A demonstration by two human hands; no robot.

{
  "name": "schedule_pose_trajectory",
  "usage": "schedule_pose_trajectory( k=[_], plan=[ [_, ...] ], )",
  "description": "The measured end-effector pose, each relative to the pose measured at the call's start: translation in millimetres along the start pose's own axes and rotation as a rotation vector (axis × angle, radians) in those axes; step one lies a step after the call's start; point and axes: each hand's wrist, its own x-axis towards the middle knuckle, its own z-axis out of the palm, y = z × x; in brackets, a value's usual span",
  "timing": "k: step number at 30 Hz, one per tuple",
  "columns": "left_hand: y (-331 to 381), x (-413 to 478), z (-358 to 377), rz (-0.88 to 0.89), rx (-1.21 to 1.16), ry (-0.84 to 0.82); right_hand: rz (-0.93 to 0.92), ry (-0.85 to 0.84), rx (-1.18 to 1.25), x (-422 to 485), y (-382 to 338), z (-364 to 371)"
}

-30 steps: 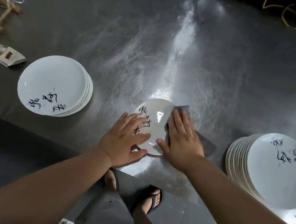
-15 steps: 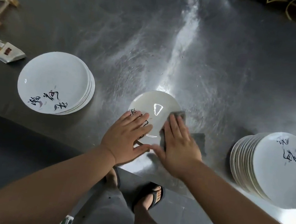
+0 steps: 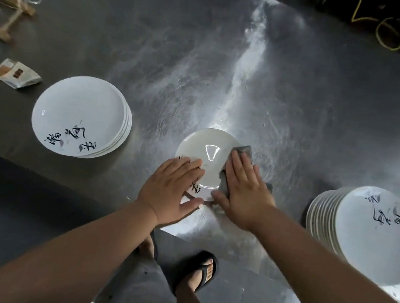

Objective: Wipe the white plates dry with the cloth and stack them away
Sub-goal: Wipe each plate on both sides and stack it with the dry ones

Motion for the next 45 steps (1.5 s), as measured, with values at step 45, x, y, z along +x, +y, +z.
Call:
schedule_pose_trajectory(
  k=[45],
  plan=[
    [5.7,37.2,-103.7,-0.066,-0.434,0.218,0.169,0.457,0.501,-30.1,2.3,-55.1]
  ],
)
